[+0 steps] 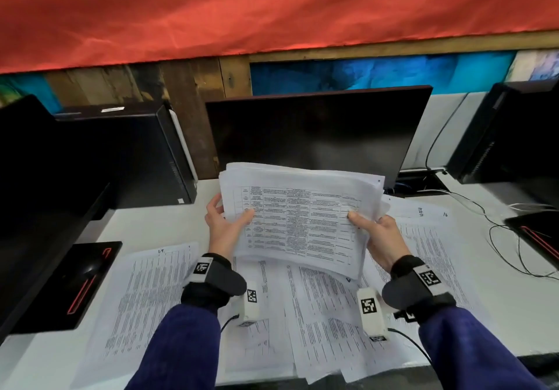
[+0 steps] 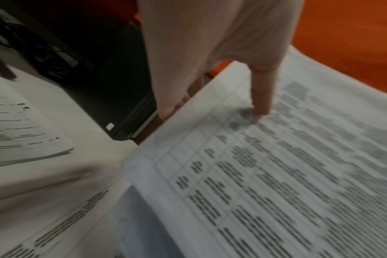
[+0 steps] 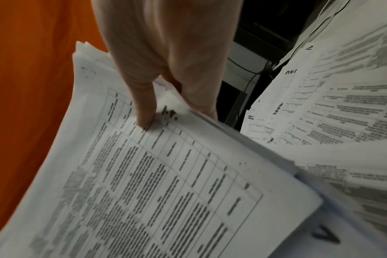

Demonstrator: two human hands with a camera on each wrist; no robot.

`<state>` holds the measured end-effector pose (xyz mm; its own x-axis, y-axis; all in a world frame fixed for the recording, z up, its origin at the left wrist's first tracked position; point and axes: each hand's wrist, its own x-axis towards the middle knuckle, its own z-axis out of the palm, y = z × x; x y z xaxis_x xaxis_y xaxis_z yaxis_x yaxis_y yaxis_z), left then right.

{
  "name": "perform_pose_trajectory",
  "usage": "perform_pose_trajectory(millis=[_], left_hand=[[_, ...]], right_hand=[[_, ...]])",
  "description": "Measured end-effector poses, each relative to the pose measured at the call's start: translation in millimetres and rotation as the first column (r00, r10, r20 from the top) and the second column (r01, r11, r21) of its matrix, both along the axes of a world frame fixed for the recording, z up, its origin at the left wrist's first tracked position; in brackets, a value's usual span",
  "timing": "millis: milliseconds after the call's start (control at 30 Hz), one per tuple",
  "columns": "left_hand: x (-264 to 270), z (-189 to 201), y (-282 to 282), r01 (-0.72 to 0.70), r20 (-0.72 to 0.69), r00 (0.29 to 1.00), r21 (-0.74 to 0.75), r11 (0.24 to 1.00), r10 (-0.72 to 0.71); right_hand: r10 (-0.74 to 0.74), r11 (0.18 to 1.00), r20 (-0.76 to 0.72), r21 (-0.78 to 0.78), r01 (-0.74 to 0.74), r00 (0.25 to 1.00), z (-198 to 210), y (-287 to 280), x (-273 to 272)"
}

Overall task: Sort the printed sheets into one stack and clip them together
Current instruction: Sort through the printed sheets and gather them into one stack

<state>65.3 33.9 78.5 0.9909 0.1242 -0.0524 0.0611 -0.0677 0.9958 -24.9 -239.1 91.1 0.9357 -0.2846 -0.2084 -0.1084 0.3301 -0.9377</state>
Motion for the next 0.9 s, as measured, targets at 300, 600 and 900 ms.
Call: perform_pose_trajectory(millis=[300,600,900], left_hand=[[-2.9,-3.7,9.3,0.346,-0.136,0.912,-0.248,0.905,-0.386],[-15.4,-27.8,5.2,0.305,-0.152,0.927,-0.223,0.926,-0.342],[-22.3,-22.5,-21.8,0.229,-0.101,0.964,-0.156,0.961,-0.246]], right_hand=[[0.079,0.996,0.021,0.031,-0.08,0.997,13.4,-25.1,9.0],[0.115,0.962,0.15,-0.264,-0.072,0.982,49.8,-26.7,4.6],[0.134,0.889,0.246,-0.457,-0.007,0.96,69.3,-33.1,-6.5]])
